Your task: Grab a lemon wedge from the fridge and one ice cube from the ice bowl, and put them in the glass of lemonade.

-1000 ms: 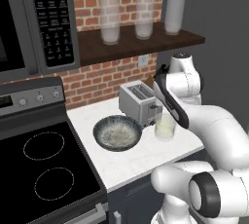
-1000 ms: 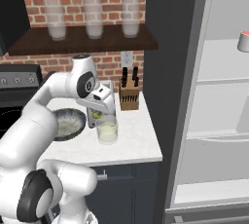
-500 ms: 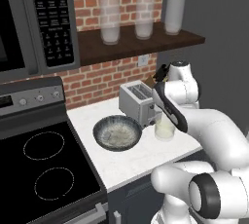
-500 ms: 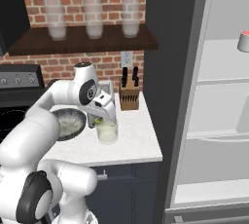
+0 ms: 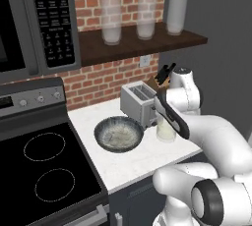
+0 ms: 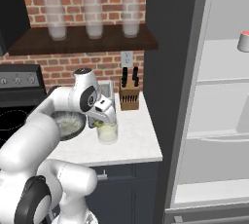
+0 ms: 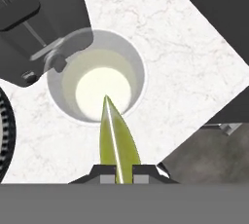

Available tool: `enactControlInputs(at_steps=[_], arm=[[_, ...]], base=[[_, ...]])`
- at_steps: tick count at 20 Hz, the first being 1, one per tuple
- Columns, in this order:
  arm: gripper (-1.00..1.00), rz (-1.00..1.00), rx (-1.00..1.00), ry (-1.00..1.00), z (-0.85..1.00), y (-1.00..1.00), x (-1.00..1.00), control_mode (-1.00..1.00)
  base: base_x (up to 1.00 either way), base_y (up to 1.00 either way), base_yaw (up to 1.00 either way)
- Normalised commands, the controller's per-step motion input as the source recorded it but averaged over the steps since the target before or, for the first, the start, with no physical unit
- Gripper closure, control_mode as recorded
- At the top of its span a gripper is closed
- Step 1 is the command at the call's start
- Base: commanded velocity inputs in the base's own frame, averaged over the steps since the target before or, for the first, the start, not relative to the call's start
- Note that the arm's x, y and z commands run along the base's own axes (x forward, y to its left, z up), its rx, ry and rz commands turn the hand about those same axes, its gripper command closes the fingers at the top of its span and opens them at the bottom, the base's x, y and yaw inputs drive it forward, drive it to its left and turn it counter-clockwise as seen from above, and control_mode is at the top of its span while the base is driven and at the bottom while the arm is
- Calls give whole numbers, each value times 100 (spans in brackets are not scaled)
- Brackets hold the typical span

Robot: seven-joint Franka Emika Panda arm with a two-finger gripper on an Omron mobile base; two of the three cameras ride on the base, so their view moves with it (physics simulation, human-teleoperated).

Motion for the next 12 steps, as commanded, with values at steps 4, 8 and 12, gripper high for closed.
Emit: enactControlInputs(at_steps=[4, 8, 12], arm=[[100, 0, 0, -4, -4, 0, 9, -100], [100, 0, 0, 0, 0, 0, 20, -100], [100, 0, 0, 0, 1, 0, 53, -100]], base=[[0, 0, 0], [0, 0, 0], [0, 0, 0]])
